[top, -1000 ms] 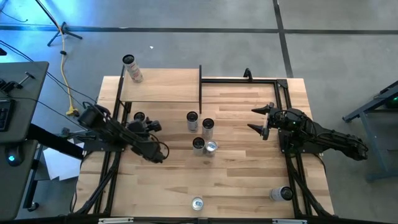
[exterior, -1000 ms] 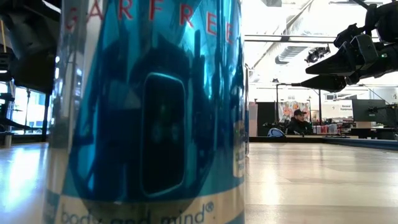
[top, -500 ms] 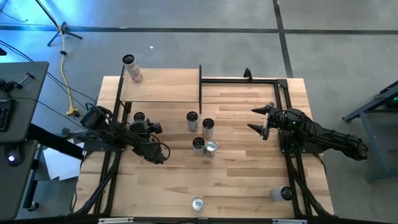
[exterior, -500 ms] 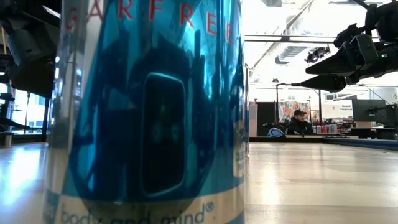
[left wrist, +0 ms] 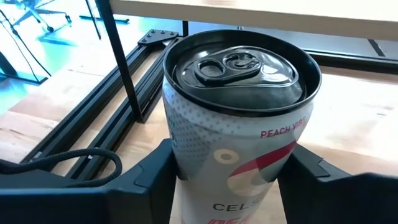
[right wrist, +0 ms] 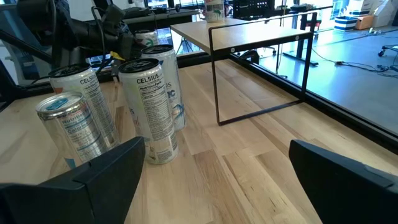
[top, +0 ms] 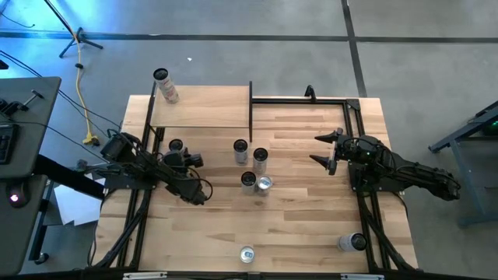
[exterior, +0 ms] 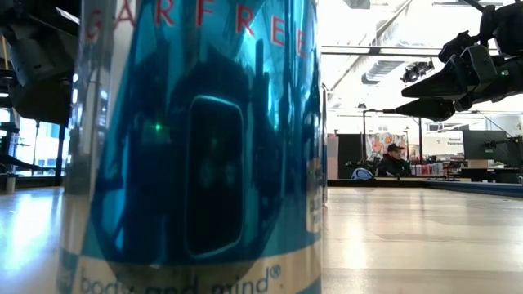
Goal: Place canned beverage on shelf
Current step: Put the white pink soda can on the shelf aligned with the other white pink soda can
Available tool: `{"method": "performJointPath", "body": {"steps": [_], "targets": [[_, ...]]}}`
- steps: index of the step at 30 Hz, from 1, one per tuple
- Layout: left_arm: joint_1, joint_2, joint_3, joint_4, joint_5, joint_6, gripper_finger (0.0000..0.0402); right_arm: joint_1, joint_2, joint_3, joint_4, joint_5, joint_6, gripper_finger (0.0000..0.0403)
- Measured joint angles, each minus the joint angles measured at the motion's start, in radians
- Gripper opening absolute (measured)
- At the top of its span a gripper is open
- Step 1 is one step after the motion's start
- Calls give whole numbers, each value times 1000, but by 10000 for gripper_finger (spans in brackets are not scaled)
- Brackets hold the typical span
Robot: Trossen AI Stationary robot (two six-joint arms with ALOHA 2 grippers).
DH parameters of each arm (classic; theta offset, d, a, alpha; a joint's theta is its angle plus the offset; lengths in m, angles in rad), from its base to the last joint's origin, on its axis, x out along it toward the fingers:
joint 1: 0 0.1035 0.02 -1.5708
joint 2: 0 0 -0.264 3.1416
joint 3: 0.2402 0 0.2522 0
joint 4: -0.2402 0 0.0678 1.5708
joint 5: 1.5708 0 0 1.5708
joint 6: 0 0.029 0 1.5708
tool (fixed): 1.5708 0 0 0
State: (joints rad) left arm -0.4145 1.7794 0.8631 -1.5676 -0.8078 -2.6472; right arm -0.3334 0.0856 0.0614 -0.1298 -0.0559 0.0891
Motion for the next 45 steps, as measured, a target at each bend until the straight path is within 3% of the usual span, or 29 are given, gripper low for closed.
{"method": "performJointPath", "body": {"steps": [17,30,45], "targets": [[-98,-24,79,-3,-2,15,183,0,0,0,0,0,0,387],[-116,-327,90,-6,35,253,184,0,0,0,0,0,0,387],[-116,-506,90,-5,-217,470,184,0,0,0,0,0,0,387]]}}
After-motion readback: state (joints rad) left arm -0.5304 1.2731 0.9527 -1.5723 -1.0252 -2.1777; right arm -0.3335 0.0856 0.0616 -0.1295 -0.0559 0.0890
